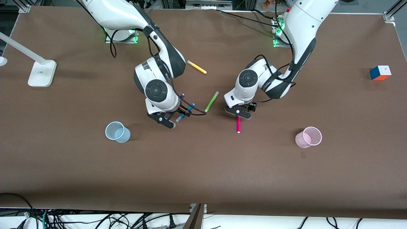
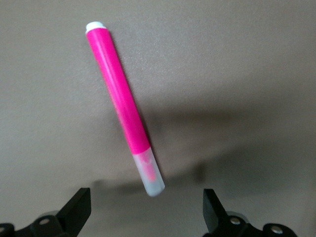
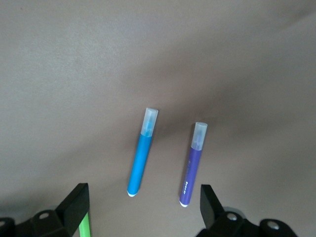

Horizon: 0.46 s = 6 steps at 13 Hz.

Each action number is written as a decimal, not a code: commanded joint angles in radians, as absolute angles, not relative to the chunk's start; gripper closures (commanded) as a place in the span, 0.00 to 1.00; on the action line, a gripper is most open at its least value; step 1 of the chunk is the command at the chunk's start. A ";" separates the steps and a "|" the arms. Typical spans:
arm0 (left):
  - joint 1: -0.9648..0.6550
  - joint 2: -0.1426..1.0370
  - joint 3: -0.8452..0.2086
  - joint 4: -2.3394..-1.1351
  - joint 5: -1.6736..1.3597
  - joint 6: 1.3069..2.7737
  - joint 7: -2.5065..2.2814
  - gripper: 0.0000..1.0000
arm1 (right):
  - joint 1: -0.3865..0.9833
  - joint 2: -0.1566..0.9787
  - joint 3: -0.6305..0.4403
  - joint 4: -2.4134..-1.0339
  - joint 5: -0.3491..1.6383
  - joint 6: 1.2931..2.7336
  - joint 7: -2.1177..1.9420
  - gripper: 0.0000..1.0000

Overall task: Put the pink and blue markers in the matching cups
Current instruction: 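Grasp the blue marker with the right gripper while the left gripper grasps the pink marker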

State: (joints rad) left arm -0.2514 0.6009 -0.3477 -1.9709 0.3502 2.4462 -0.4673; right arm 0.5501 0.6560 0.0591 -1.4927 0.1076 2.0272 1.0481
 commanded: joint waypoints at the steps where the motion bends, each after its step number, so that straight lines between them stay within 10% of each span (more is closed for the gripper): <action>1: -0.249 0.607 -0.350 -1.954 0.391 2.453 -0.482 0.00 | 0.572 0.695 0.049 -1.483 0.106 2.062 1.065 0.01; 3: -0.252 0.607 -0.350 -1.951 0.391 2.453 -0.480 0.27 | 0.577 0.727 0.049 -1.483 0.107 2.101 1.065 0.01; 6: -0.253 0.626 -0.350 -1.916 0.396 2.453 -0.480 0.33 | 0.588 0.767 0.049 -1.485 0.109 2.151 1.066 0.01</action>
State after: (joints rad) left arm -0.2509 0.6052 -0.3478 -1.9515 0.3604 2.4526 -0.4672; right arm 0.5725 0.7459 0.0589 -1.4929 0.1076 2.1232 1.0492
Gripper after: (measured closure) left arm 0.322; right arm 0.004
